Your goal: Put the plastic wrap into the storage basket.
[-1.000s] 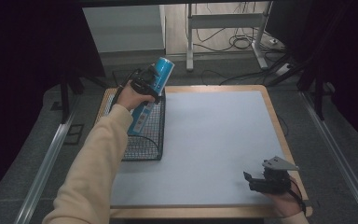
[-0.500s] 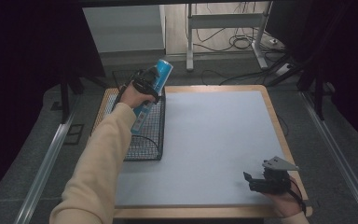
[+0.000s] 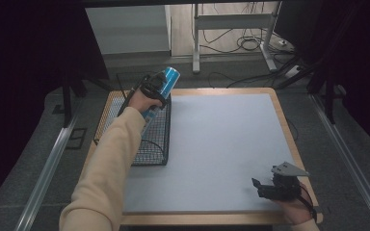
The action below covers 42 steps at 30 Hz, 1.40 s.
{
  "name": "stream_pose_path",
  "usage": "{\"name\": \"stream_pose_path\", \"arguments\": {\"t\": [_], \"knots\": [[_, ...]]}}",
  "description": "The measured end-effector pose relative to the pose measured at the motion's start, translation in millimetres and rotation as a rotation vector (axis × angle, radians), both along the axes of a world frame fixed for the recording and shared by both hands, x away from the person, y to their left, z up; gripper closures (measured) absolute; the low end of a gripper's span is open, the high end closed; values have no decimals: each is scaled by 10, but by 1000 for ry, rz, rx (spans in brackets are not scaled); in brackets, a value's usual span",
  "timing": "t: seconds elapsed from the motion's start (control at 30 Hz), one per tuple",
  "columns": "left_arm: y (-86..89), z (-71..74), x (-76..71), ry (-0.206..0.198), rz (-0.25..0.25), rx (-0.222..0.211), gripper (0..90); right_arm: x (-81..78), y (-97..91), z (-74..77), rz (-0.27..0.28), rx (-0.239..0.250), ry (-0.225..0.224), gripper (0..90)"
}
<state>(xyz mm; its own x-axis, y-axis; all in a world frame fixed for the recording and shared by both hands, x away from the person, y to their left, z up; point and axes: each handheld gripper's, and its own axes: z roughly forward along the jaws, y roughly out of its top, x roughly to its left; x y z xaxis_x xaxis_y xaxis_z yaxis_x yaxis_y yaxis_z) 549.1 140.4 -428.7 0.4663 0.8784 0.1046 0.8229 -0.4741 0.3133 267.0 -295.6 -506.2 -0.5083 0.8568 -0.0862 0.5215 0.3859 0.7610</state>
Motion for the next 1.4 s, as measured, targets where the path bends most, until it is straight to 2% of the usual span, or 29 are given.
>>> {"name": "stream_pose_path", "arguments": {"t": [0.17,0.33,0.43,0.53,0.63,0.77,0.87,0.93,1.0,1.1,1.17,1.33,1.4], "knots": [[18,-29,7,-14,19,-4,316,-1,5,-7,3,-4,3,111],[24,-16,-4,-26,7,-8,310,-5,4,-4,2,-4,3,112],[37,58,-35,-41,20,-42,259,-4,1,-10,3,-6,5,111],[58,119,-93,-36,29,-86,193,-4,-1,-10,4,-4,8,111],[82,192,-226,-53,30,-137,134,-4,-7,-7,5,2,7,110],[99,292,-426,-100,14,-177,118,0,-3,-4,6,0,7,110],[83,375,-610,-112,-29,-196,108,4,23,4,10,-2,3,110],[64,444,-762,-141,-55,-225,107,8,39,5,14,-5,5,110],[40,494,-886,-149,-84,-245,112,18,50,-2,17,-4,5,110],[-28,559,-1078,-185,-123,-242,113,18,61,-3,16,-6,5,110],[-67,606,-1205,-209,-141,-258,124,11,64,3,22,0,-1,110],[-174,630,-1494,-199,-202,-324,127,0,71,6,21,-1,-5,109],[-231,599,-1617,-203,-231,-334,127,-4,72,9,22,-1,-6,109]]}}
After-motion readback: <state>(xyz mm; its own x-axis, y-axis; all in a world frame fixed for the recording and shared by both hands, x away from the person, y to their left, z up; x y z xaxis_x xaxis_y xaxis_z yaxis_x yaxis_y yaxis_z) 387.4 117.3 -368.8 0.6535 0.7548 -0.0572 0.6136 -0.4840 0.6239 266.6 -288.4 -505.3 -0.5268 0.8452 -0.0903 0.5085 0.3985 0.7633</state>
